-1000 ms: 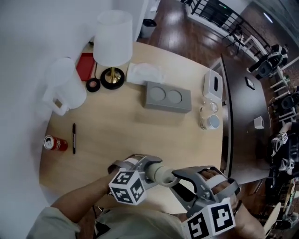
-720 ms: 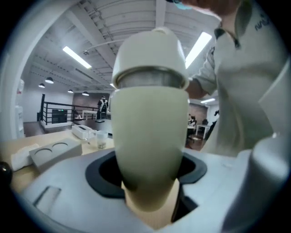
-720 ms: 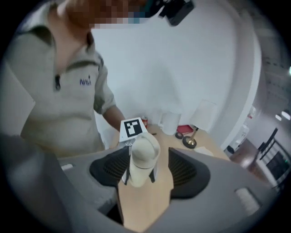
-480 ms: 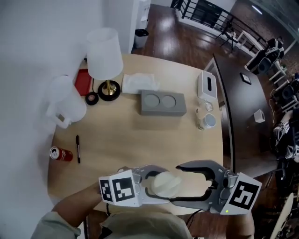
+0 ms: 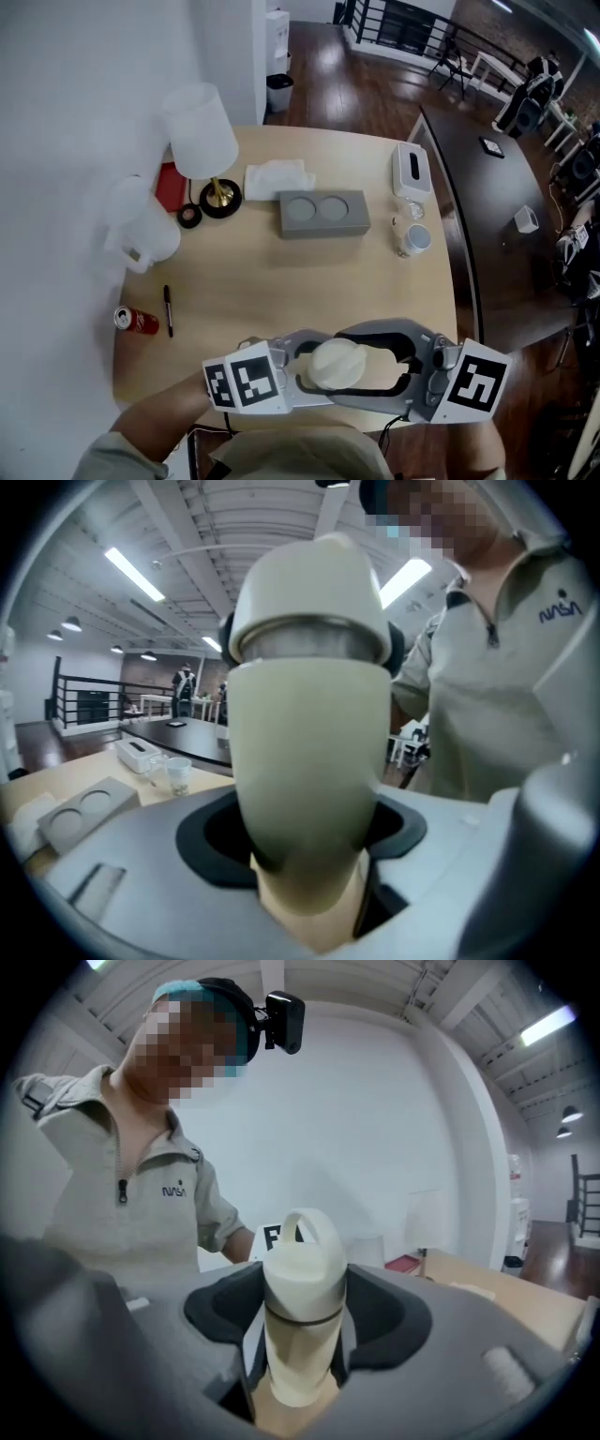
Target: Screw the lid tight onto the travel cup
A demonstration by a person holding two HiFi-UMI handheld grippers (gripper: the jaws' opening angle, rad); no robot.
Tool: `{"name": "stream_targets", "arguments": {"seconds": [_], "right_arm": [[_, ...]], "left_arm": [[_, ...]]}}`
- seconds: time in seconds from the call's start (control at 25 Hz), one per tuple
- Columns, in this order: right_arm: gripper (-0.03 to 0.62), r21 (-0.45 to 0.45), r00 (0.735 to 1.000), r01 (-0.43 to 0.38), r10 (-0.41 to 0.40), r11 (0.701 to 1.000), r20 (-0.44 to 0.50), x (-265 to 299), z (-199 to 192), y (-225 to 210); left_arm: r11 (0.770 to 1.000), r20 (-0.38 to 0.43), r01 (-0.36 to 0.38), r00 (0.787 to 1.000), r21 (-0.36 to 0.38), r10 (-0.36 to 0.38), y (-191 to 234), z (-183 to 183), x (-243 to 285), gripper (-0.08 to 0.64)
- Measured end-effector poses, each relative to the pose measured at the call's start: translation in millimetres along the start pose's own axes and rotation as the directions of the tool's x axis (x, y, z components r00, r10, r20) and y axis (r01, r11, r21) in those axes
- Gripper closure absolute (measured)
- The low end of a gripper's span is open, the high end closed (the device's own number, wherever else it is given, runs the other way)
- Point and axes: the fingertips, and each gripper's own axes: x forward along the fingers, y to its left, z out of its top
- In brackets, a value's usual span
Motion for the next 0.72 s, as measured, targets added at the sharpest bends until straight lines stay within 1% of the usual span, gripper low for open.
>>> {"name": "stream_targets", "arguments": {"seconds": [0.08, 0.16, 0.2, 0.32, 0.36, 0.4, 0.48, 0.52, 0.56, 0.6, 0.72], "right_arm": [[0.333, -0.017, 0.996, 0.088, -0.088, 0.996, -0.004, -5, -2, -9], [0.337, -0.033, 0.988, 0.157, -0.157, 0.987, -0.011, -7, -5, -15], [0.339, -0.034, 0.984, 0.179, -0.18, 0.983, -0.009, -8, -5, -16], [0.337, -0.015, 0.977, 0.215, -0.215, 0.976, 0.01, -10, -6, -19], [0.337, 0.0, 0.972, 0.232, -0.232, 0.973, 0.022, -11, -6, -20], [0.337, 0.019, 0.966, 0.256, -0.257, 0.966, 0.034, -12, -6, -22], [0.336, 0.051, 0.948, 0.312, -0.315, 0.949, 0.052, -15, -11, -29], [0.336, 0.061, 0.94, 0.333, -0.336, 0.941, 0.061, -16, -13, -31], [0.336, 0.069, 0.935, 0.344, -0.348, 0.937, 0.072, -17, -14, -33], [0.334, 0.073, 0.933, 0.346, -0.352, 0.935, 0.081, -17, -14, -33], [0.33, 0.05, 0.939, 0.33, -0.333, 0.943, 0.083, -18, -15, -29]], "left_arm": [[0.993, -0.034, -0.119, 0.992, -0.002, 0.119, 18, -3, -2, 0.244], [0.976, -0.078, -0.219, 0.973, 0.002, 0.218, 32, -10, -5, 0.244], [0.968, -0.095, -0.25, 0.964, -0.002, 0.249, 35, -14, -5, 0.244], [0.953, -0.114, -0.3, 0.949, -0.031, 0.295, 39, -17, -5, 0.244], [0.943, -0.118, -0.329, 0.939, -0.043, 0.322, 41, -17, -5, 0.244], [0.928, -0.124, -0.368, 0.925, -0.054, 0.359, 44, -17, -5, 0.244], [0.891, -0.136, -0.449, 0.889, -0.07, 0.438, 52, -17, -5, 0.244], [0.876, -0.14, -0.476, 0.875, -0.075, 0.464, 56, -18, -5, 0.244], [0.869, -0.144, -0.489, 0.868, -0.079, 0.475, 58, -18, -5, 0.244], [0.869, -0.147, -0.488, 0.868, -0.082, 0.473, 58, -18, -4, 0.244], [0.889, -0.167, -0.453, 0.884, -0.07, 0.438, 51, -20, -1, 0.244]]}}
